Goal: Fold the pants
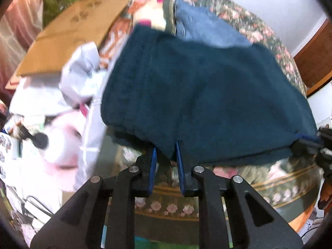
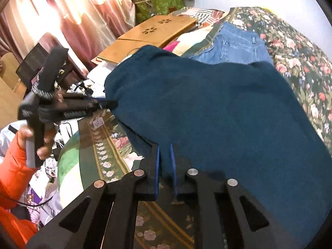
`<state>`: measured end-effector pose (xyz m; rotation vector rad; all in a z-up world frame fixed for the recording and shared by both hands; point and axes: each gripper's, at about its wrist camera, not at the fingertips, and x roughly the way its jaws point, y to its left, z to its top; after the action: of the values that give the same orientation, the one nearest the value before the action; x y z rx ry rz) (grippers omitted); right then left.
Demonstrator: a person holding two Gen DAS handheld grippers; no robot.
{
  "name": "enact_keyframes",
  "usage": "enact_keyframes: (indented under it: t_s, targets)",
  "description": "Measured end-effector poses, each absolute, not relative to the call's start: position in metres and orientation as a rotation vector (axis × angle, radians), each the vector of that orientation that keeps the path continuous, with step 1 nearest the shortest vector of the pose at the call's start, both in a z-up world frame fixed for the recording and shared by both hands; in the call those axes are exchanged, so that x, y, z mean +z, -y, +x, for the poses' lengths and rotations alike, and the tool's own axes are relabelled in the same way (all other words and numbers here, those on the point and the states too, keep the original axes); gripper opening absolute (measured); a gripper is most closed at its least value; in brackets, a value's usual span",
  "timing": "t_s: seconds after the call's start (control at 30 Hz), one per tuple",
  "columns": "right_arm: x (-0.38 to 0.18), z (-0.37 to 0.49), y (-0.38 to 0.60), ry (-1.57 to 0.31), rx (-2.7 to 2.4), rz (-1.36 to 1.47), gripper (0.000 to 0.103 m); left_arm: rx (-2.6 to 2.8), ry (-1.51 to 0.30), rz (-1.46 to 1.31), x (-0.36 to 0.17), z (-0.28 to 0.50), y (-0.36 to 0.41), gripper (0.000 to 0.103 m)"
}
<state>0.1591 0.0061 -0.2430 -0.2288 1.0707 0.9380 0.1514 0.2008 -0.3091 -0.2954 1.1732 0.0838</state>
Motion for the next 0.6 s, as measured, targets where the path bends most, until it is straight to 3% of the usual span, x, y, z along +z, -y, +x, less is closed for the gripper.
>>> enact_keyframes:
  t_s: [0.13, 0.2, 0.27, 0.33, 0.4, 0.47, 0.6]
  targets:
    - [-0.228, 0.157, 0.001, -1.059, 0.929, -0.208, 0.014, 0.099, -1.158, -0.201, -0.299, 0.146, -0.177, 0.019]
    - [-0.217, 0.157, 0.009, -1.035, 0.927, -0.19, 0.03, 0.102, -1.143, -0.156, -0.288, 0.145, -0.167, 0.024]
    - [-0.204, 0.158, 0.026, -0.985, 0.888, -0.168, 0.043, 0.112, -1.114, -0.117, -0.273, 0.145, -0.159, 0.031]
    - [-0.193, 0.16, 0.047, -0.931, 0.853, -0.143, 0.044, 0.107, -1.078, -0.102, -0.258, 0.144, -0.154, 0.037]
    - [-0.185, 0.164, 0.072, -0.897, 0.794, -0.132, 0.052, 0.106, -1.032, -0.094, -0.239, 0.149, -0.147, 0.046]
    - [-0.179, 0.169, 0.101, -0.87, 0.719, -0.117, 0.054, 0.111, -0.983, -0.092, -0.223, 0.155, -0.142, 0.064]
    - [-0.171, 0.181, 0.168, -0.842, 0.583, -0.073, 0.054, 0.108, -0.911, -0.068, -0.195, 0.174, -0.119, 0.072]
